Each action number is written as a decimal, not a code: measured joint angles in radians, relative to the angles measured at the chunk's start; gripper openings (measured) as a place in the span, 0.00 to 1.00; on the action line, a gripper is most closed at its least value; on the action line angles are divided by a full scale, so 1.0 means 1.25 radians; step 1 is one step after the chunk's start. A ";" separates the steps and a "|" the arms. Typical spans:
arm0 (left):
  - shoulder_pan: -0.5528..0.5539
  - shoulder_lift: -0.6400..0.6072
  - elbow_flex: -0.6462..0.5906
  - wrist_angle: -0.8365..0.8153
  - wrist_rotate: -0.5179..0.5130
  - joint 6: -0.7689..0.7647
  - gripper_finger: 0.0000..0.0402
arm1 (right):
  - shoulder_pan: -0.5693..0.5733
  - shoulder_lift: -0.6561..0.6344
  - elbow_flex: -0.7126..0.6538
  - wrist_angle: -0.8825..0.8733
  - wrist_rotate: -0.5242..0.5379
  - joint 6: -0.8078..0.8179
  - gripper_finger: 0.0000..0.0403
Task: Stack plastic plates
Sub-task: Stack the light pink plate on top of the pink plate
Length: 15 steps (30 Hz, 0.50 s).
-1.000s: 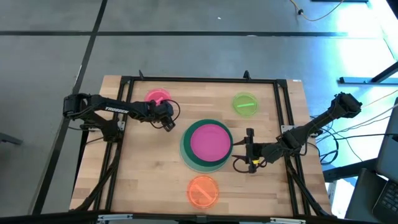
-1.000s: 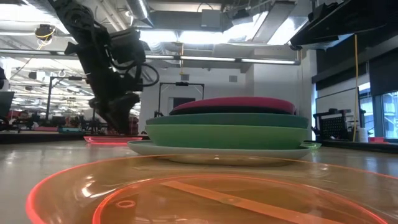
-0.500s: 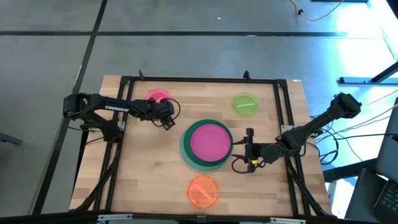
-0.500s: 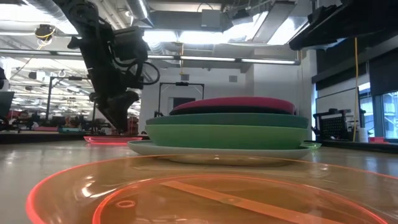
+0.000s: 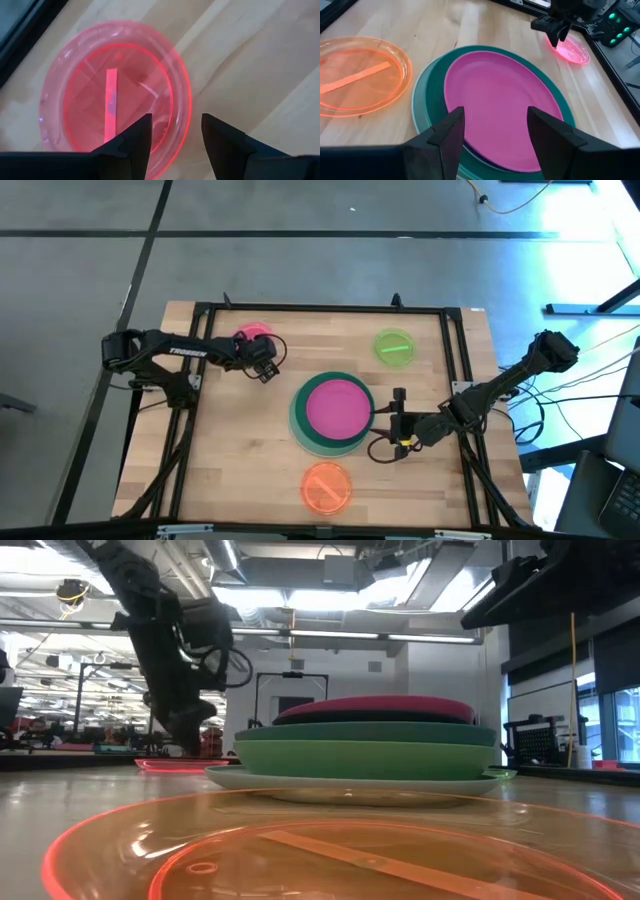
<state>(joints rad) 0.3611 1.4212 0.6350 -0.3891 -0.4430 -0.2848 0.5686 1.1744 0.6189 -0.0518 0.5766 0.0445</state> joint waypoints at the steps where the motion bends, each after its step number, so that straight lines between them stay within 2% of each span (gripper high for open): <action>1: 0.005 0.000 -0.013 0.015 0.001 0.001 0.41 | 0.000 0.000 0.000 0.000 0.000 0.000 0.51; 8: 0.039 0.000 -0.101 0.119 0.003 0.046 0.41 | 0.000 0.000 0.000 -0.001 0.000 -0.003 0.51; 15: 0.049 -0.002 -0.139 0.195 0.003 0.101 0.38 | 0.000 0.000 0.000 -0.001 0.001 -0.004 0.51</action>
<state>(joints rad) 0.4225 1.4181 0.4606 -0.1457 -0.4395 -0.1590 0.5686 1.1744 0.6189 -0.0529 0.5774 0.0395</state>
